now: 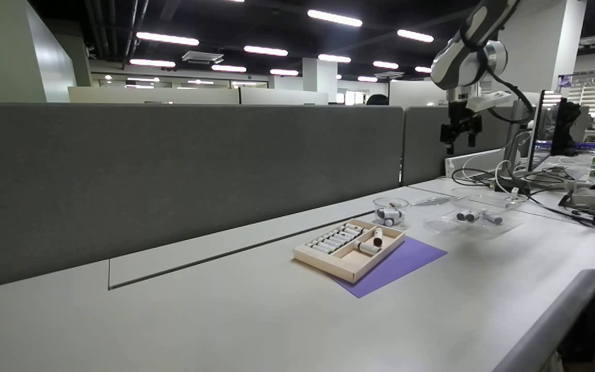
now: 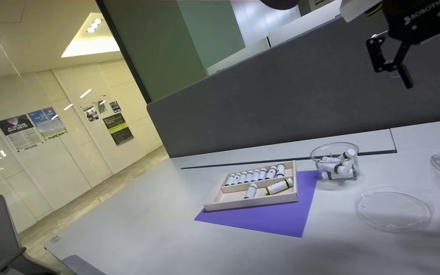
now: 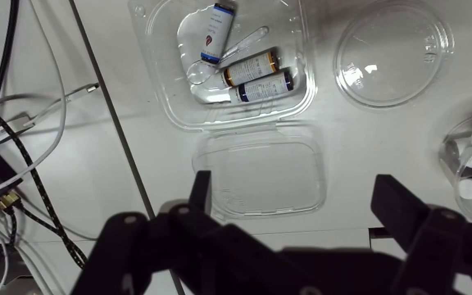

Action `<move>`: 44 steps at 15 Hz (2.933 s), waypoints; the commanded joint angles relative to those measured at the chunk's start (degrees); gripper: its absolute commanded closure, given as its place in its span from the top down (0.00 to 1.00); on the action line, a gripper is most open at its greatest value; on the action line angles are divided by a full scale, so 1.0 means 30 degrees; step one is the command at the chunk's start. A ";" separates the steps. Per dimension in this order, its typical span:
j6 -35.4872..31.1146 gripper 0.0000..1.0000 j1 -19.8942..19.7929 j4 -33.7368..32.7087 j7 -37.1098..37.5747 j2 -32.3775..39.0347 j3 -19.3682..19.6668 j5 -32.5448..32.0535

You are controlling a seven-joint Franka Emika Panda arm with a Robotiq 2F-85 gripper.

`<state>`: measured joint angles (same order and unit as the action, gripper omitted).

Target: Move one item from the glass box and set it on the left side of the lower section of the tray

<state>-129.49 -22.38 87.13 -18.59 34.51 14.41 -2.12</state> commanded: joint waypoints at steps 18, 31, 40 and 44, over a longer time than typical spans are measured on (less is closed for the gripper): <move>-0.1562 1.00 -0.2314 -0.3499 -0.4668 0.5394 0.0291 -0.5134; -0.2598 1.00 -0.2389 -0.2703 -0.4349 0.5579 0.0143 -0.4685; -0.4819 1.00 -0.3278 -0.2410 -0.4801 0.6755 -0.0723 -0.3880; -0.4692 1.00 -0.3232 -0.2338 -0.4893 0.7133 -0.0728 -0.4012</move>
<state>-143.39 -31.59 79.84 -32.76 55.77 12.71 -14.01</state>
